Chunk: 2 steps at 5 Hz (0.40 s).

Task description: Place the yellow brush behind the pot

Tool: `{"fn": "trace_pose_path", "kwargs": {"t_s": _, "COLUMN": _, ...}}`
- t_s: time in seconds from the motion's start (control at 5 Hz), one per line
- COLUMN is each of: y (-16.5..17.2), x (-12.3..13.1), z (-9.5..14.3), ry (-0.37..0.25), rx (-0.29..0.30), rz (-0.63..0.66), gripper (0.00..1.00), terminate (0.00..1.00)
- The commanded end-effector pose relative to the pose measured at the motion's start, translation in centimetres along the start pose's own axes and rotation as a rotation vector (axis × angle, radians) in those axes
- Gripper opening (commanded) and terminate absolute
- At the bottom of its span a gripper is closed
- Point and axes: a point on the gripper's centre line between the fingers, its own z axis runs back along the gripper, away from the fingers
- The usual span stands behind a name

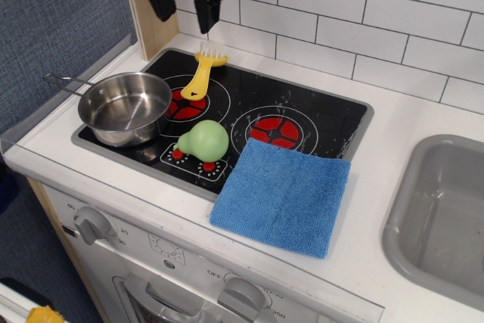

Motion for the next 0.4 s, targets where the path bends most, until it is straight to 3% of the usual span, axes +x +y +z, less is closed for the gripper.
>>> {"fn": "trace_pose_path", "kwargs": {"t_s": 0.0, "y": -0.21, "x": -0.93, "z": 2.37, "ry": -0.034, "rx": 0.006, "rz": -0.014, "gripper": 1.0, "terminate": 0.0}}
{"fn": "trace_pose_path", "kwargs": {"t_s": 0.2, "y": -0.21, "x": -0.93, "z": 2.37, "ry": -0.034, "rx": 0.006, "rz": -0.014, "gripper": 1.0, "terminate": 1.0}}
